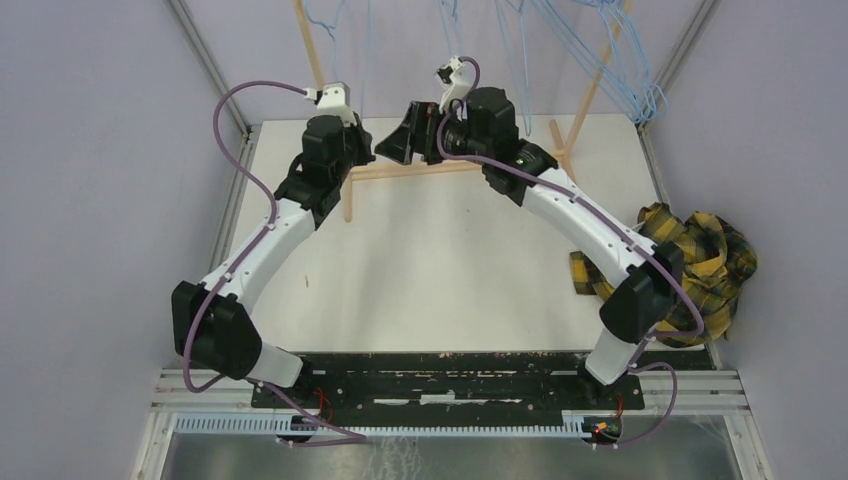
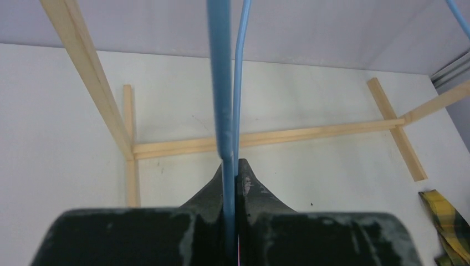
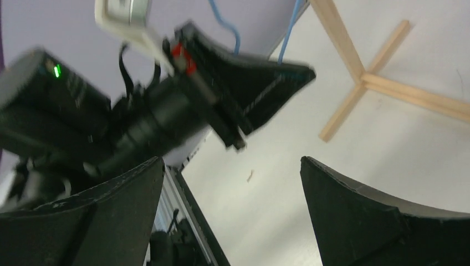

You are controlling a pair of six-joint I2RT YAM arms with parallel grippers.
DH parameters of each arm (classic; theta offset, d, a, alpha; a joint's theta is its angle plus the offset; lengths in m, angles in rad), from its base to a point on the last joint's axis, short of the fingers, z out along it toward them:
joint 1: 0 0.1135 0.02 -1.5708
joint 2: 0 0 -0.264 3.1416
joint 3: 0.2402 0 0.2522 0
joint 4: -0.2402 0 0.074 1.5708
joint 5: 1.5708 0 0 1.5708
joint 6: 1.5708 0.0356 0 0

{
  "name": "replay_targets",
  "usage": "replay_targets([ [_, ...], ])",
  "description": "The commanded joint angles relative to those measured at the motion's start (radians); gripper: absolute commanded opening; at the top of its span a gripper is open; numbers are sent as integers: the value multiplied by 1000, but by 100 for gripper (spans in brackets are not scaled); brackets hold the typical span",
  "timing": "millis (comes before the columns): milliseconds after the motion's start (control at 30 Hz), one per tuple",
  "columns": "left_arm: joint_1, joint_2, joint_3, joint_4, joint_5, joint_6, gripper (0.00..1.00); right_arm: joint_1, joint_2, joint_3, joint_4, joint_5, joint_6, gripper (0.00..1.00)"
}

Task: Organize the hangers

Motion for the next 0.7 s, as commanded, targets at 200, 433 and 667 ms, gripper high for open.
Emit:
replay_targets([
  [200, -56, 141, 271, -122, -111, 79, 3, 8, -304, -281, -101, 88, -214, 100],
  [433, -56, 251, 440, -258, -93, 73, 3, 7, -370, -336, -166, 132, -266, 100],
  [667, -57, 295, 517, -316, -109, 66, 3, 8, -408, -378, -169, 156, -276, 100],
])
